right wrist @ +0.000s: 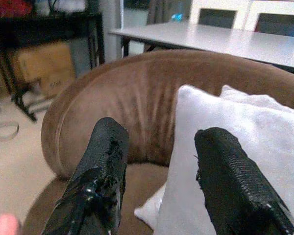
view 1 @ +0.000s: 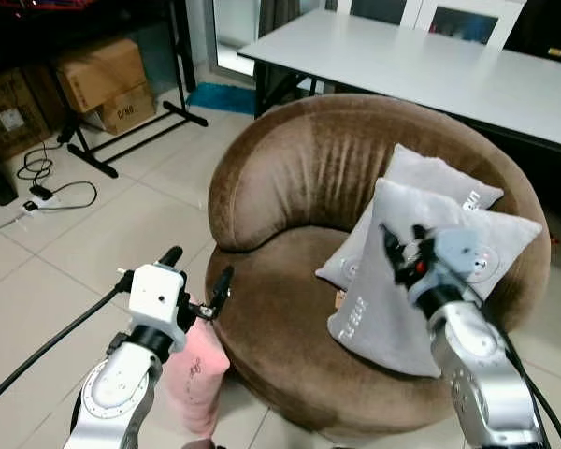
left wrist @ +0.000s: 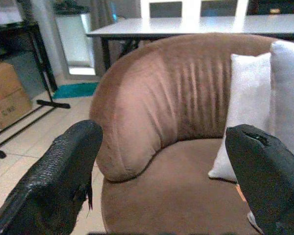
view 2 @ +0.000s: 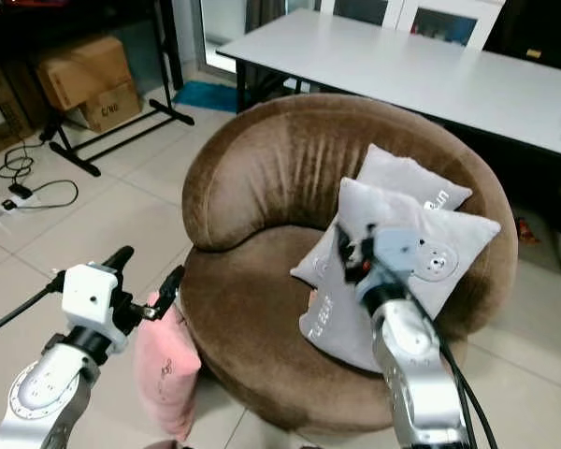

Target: Move the pillow to the sofa from floor

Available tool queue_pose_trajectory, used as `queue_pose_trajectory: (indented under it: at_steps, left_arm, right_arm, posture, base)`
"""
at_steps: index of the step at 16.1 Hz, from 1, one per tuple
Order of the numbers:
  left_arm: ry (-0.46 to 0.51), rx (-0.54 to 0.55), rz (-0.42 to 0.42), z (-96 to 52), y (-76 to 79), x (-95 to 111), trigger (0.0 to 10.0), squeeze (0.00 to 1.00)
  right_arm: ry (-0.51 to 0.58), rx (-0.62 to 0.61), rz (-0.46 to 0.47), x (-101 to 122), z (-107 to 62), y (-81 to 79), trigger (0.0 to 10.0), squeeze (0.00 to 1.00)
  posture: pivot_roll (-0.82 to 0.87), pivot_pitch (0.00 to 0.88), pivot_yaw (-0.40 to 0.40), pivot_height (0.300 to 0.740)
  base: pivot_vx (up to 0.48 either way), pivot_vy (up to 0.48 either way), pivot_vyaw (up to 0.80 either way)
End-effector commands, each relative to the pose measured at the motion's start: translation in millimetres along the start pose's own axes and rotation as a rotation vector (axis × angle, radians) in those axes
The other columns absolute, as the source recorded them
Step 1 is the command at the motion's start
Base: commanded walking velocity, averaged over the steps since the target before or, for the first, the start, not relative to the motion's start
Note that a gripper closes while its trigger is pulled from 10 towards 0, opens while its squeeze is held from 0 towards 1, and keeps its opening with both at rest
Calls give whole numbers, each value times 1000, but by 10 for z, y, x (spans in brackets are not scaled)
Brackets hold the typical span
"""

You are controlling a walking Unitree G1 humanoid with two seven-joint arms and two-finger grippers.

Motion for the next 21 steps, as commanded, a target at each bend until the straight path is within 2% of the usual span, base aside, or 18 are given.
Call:
queue_pose_trajectory:
  at_steps: [1,3,6,7,12,15,17,21]
  left_arm:
    - [-1,28,19,-28,-29,0,10000,0]
    - [-6,38,44,-36,-43,-12,10000,0]
    - [-7,46,52,-26,-65,-10,10000,0]
    - [-6,54,56,-10,-73,-3,10000,0]
    - [-8,68,69,14,-98,-2,10000,0]
    - [-12,75,68,12,-113,-11,10000,0]
    - [-18,84,70,13,-129,-30,10000,0]
    - [-21,92,69,13,-144,-40,10000,0]
  right_arm:
    - [-21,22,-21,-6,-28,-32,10000,0]
    - [-49,53,-34,-65,-76,-50,10000,0]
    - [-87,59,-23,-147,-98,-58,10000,0]
    - [-104,36,8,-172,-82,-51,10000,0]
    - [-131,33,6,-215,-60,-70,10000,0]
    - [-177,-21,-21,-287,-41,-9,10000,0]
    - [-189,-64,10,-308,-33,41,10000,0]
    - [-184,-44,-5,-295,-27,9,10000,0]
  posture:
    - [-17,0,-47,740]
    - [-12,0,-49,740]
    - [-8,0,-43,740]
    - [-8,0,-45,740]
    - [3,0,-49,740]
    - [5,0,-49,740]
    - [5,0,-47,740]
    - [4,0,-44,740]
  base:
    - [0,262,0]
    - [0,264,0]
    - [0,261,800]
    - [0,259,0]
    - [0,271,0]
    - [0,299,0]
    - [0,307,0]
    - [0,314,0]
Point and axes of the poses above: a point about 5 cm out from each wrist's last joint towards the gripper, its own z axis pointing out of the wrist towards the gripper, its own x axis along the axis of the wrist's last joint, y = z × x, the point moved 3 cm from there along z, pointing out of the wrist towards the gripper, and after that the axes turned 3 degrees about -z, right-handed, at the moved point
